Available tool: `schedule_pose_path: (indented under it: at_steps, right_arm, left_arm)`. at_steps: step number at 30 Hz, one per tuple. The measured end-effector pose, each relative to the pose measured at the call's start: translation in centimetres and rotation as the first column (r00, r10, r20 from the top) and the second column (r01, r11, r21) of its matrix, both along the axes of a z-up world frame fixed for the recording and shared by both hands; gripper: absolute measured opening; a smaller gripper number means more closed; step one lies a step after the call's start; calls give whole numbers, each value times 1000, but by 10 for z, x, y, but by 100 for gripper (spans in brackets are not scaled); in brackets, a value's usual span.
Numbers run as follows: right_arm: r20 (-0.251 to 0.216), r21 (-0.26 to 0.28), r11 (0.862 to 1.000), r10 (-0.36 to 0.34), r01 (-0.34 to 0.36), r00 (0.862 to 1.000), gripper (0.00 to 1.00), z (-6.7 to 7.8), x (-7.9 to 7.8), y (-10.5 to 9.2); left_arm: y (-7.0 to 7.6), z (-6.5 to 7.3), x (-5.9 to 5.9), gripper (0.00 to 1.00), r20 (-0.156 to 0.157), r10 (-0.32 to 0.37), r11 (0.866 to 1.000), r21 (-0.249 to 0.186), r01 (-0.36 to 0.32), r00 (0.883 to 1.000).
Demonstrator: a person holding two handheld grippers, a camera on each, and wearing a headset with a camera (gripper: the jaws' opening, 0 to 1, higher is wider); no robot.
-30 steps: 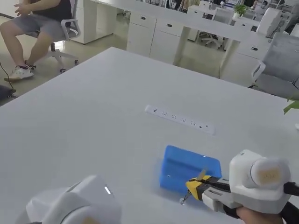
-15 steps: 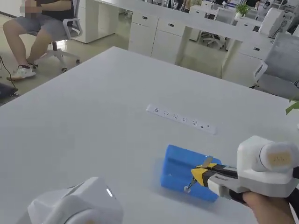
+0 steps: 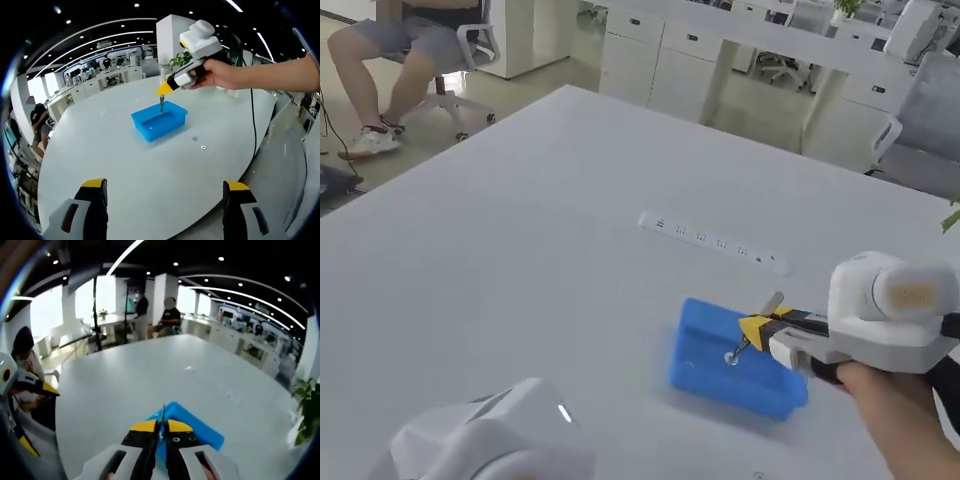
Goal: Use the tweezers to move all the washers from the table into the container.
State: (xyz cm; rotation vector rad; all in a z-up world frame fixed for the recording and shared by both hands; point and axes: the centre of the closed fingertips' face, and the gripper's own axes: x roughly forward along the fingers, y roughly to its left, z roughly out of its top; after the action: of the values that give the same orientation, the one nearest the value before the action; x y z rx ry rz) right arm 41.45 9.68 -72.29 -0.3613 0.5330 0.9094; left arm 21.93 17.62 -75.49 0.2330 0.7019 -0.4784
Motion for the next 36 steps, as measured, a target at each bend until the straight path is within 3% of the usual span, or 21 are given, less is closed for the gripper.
schedule_pose_path:
  at_steps: [2,12,22,33,36]
  right_arm:
    - [13,-18,1000,1,-1,1000,2,-5,4,1]
    - [-25,-58,998,-14,12,1000,2,-40,14,8]
    - [-47,-62,998,-36,33,998,2,-50,20,6]
    - [-71,-58,997,-54,50,996,2,-74,28,7]
    - [-71,-69,997,-49,44,996,2,-75,27,6]
  left_arm:
    - [0,-1,0,99,-2,-2,1000,3,2,1000]
    - [0,-6,0,98,-17,-1,1000,-1,0,1000]
    - [2,-10,-1,98,-32,6,1000,3,-6,999]
    - [4,-17,-2,97,-57,15,1000,5,-15,998]
    - [5,-19,-2,97,-64,19,1000,7,-18,998]
